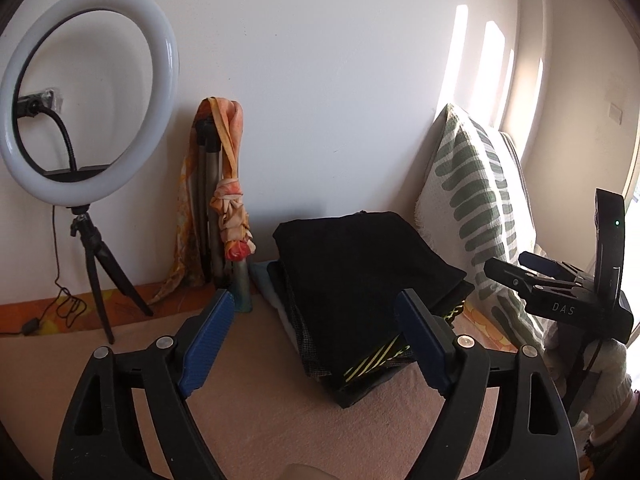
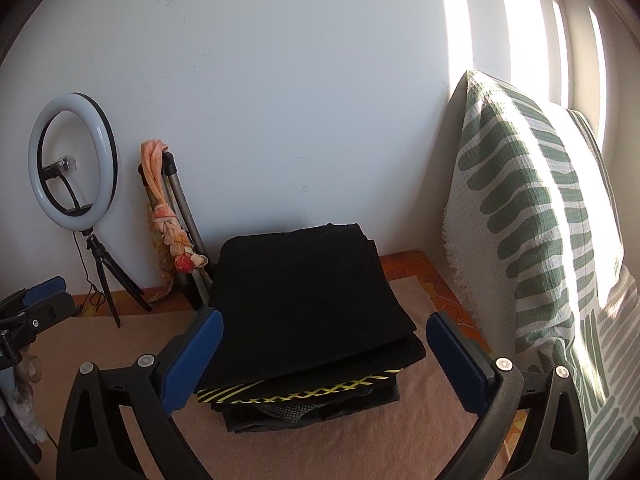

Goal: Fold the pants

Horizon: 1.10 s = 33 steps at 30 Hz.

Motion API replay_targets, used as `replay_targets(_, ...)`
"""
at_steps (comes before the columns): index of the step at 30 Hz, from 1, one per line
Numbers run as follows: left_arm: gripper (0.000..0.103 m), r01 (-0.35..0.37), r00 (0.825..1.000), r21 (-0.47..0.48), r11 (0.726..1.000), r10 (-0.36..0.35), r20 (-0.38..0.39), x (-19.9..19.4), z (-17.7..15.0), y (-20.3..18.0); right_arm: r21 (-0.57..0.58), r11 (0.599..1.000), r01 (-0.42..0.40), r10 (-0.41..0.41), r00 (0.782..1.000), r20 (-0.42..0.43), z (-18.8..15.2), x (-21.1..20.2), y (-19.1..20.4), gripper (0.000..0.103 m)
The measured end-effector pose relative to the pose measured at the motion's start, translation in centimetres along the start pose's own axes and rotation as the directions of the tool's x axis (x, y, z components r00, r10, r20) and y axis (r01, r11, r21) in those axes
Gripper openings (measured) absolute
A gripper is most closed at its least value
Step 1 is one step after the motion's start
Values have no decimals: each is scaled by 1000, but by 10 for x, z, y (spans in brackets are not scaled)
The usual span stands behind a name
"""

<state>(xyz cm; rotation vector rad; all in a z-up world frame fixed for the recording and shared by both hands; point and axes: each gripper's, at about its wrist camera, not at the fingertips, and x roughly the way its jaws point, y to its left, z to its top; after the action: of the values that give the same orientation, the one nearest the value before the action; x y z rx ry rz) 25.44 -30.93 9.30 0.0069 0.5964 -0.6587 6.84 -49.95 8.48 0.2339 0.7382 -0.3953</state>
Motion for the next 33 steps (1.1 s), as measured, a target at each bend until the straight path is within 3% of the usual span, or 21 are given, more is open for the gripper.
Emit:
replay_targets(7,87,2,1000,-7,1000,-2,13,-47,-36,0,-33,997,71,-70,997,8,-46,-36,18,103)
replay_targets(17,93,-60,998,32,998,59,11,-85,-94,-5,-31,997,73,-72,997,27,-92,-67,31,103)
replay_targets(33,93,-106,994,55,993,107,-8,-88,-139,-1,-5,999,40,-40,999,35,-138,-76,49,103)
